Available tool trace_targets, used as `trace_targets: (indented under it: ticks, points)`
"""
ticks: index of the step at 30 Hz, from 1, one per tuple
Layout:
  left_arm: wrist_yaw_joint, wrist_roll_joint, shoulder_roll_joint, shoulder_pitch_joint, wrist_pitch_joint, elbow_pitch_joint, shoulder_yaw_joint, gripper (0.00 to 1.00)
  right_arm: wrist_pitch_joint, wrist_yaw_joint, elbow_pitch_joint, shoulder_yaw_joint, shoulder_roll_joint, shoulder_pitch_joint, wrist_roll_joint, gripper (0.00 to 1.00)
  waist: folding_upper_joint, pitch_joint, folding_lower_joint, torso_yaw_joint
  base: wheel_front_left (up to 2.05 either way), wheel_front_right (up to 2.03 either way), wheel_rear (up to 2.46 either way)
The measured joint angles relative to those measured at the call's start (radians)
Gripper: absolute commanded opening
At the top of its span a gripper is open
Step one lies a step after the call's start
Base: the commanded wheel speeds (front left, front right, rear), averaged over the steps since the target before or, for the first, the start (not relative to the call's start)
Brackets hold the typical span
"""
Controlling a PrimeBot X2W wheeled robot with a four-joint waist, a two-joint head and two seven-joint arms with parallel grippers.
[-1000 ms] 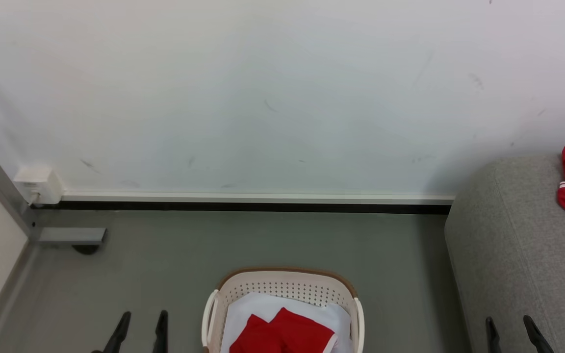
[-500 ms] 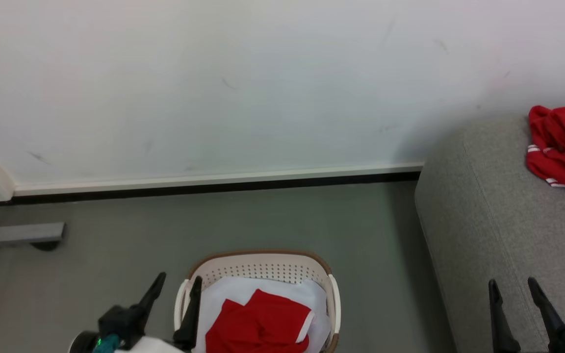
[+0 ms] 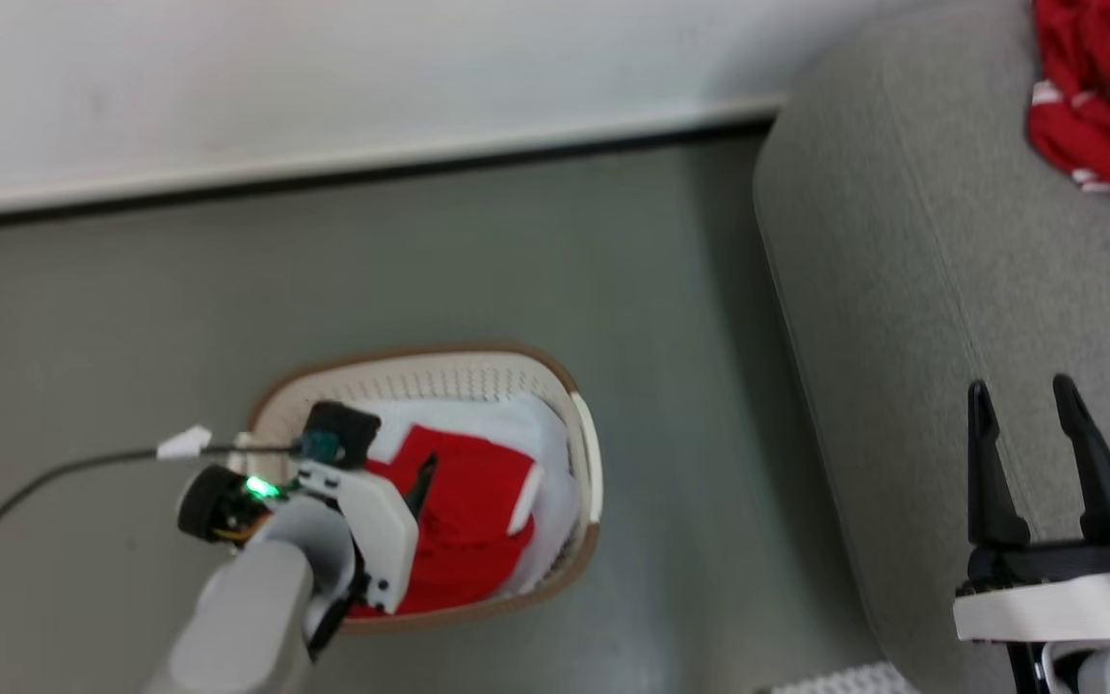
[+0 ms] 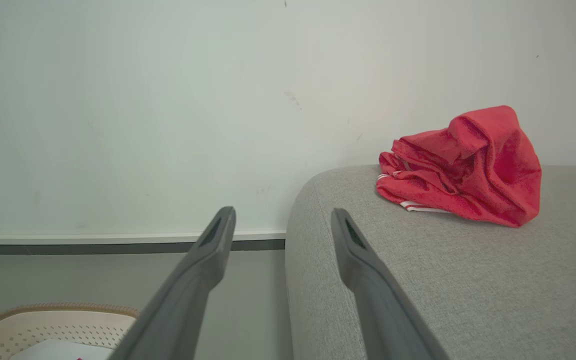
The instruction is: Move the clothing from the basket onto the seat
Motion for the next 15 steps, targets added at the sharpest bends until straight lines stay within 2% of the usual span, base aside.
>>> trace_targets:
  ticks: [5,15]
  points:
    - [0.0,-0.011,0.025,-0.105,0.076,0.105,-0.04,1.0,0.0,0.0,-0.042,0.026,0.0,-0.049,0.028,1.0,0.0,0.126,0.0001,-0.042,0.0,0.0,0.0]
    - [0.018,-0.01,0.08,-0.258,0.149,0.269,-0.04,1.0,0.0,0.0,-0.093,0.061,-0.001,-0.106,0.091,1.0,0.0,0.346,0.0,-0.105,0.0,0.0,0.0]
